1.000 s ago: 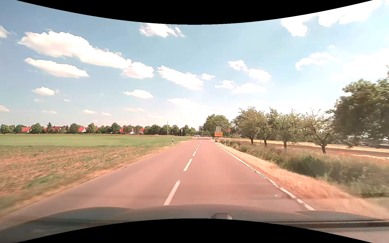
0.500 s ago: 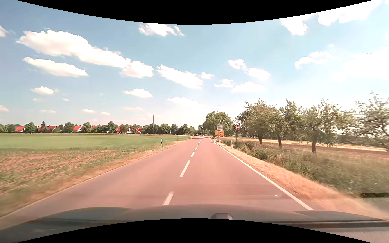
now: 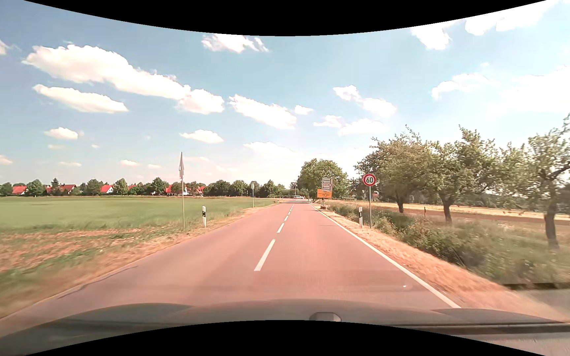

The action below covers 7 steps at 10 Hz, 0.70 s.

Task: Follow the waypoints while adhering to traffic rules and regulations

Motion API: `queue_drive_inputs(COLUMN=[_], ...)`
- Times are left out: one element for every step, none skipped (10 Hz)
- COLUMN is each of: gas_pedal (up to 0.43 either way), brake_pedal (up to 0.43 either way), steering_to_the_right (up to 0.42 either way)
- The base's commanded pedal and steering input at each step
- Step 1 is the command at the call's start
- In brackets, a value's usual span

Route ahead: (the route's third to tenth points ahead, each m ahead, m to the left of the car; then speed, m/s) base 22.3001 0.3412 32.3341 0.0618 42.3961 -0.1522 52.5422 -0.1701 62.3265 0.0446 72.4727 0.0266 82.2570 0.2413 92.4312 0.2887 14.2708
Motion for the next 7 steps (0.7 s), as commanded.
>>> queue_drive_inputs(gas_pedal=[0.11, 0.11, 0.098, 0.087, 0.079, 0.067, 0.067], brake_pedal=[0.0, 0.0, 0.0, 0.0, 0.0, 0.0, 0.0], steering_to_the_right=[0.0, 0.0, 0.0, 0.0, 0.0, 0.0, 0.0])
